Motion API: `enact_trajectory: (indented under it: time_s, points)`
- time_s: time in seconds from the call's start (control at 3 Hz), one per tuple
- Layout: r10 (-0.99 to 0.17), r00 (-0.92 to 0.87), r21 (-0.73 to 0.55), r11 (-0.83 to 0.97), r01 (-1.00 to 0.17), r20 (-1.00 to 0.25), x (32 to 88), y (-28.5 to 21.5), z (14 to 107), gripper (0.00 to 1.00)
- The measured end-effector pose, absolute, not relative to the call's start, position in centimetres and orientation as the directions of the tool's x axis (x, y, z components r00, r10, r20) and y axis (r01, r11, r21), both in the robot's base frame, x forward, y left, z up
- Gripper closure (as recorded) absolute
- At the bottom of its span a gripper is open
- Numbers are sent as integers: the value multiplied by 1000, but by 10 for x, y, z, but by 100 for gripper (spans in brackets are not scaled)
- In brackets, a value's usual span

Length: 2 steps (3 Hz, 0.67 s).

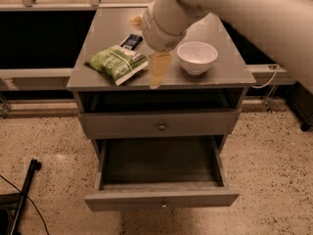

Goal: Place green jalapeno chip bag into middle drawer

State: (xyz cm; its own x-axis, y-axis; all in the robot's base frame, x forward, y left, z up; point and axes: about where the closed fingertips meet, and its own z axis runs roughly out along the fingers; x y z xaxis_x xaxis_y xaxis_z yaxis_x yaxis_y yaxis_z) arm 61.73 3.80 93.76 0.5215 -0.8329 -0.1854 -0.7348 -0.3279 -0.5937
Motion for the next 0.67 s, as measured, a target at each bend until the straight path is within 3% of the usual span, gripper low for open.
enact_trajectory:
  time_s: [0.33, 0.67]
  points:
    - [-828, 520, -608, -308, -732, -208, 645, 56, 914, 0]
    - [-815, 531, -622, -296, -725, -232, 662, 73, 899, 11]
